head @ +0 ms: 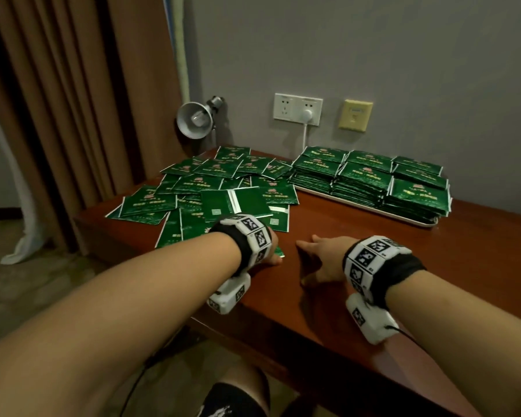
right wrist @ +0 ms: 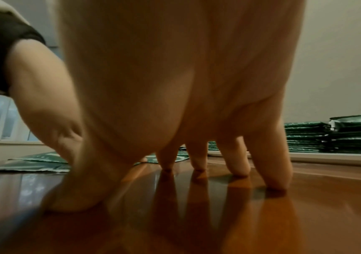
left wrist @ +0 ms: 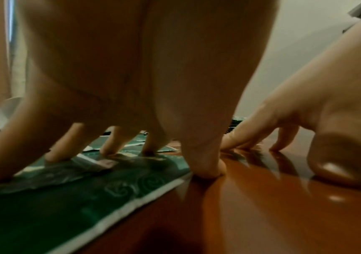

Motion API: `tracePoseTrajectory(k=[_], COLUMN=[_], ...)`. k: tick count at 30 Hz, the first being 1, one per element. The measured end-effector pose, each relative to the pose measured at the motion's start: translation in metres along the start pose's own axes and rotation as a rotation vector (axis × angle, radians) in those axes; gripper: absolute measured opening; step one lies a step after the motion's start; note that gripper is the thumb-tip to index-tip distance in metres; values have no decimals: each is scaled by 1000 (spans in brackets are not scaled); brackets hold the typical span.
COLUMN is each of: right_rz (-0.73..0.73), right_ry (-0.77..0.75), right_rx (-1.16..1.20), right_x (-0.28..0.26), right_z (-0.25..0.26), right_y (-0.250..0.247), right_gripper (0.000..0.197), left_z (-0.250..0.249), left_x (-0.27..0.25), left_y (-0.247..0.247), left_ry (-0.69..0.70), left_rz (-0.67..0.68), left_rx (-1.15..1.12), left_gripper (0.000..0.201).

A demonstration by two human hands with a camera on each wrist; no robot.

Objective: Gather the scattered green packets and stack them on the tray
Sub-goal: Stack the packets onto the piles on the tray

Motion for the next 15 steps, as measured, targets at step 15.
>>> tracePoseTrajectory(k=[15], right_rz=[-55], right_ry=[27], right_rx=[89], right_x=[1], right_z=[-4], right_y=[0], right_gripper=[110], left_z=[-1], left_x=[-2], left_y=[0], left_ry=[31], left_rz=[-16], left_rx=[-142], left_gripper=[77])
Point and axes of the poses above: each hand's wrist, its own x-axis towards the middle knuckle, its own y-axis out of the palm, z = x × y, the point moved 5 cm from there along x, towards the middle knuckle, and after that the axes turned 5 degrees about y, right-handed, at the moved point
